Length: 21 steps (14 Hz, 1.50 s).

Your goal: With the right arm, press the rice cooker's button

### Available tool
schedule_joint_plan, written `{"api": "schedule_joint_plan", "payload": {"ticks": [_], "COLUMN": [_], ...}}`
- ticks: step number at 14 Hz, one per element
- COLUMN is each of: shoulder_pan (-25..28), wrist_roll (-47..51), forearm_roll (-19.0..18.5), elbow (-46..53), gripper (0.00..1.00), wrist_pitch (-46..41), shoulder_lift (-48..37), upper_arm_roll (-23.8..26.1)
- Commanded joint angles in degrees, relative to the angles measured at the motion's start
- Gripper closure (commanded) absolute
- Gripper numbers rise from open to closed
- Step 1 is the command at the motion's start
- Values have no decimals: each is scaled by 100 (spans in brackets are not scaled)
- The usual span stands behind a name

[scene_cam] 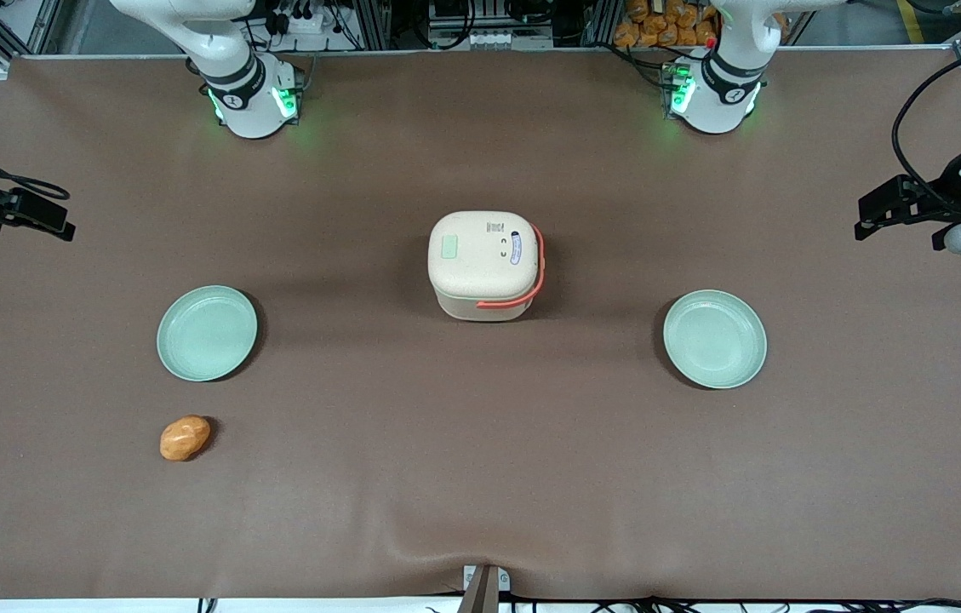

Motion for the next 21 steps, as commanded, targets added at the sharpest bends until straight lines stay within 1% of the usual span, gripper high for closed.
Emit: {"api": "schedule_joint_plan", "payload": {"ticks": [1, 9, 12, 15, 17, 18, 21], "shoulder_pan": [-34, -17, 1, 45, 176, 307, 1044], "wrist_roll": [-51, -33, -94, -236, -218, -227, -184], "forearm_roll": [-132, 17, 140, 824, 1272, 1309, 1248], "elbow": [-4, 14, 23, 23, 23, 23, 23], "gripper": [0, 0, 0, 0, 0, 0, 0], "wrist_pitch": [-112, -174, -481, -552, -570, -544, -517], "shoulder_lift": [-73, -134, -117, -108, -73, -64, -55], "upper_arm_roll": [40, 58, 67, 75, 67, 67, 67]}}
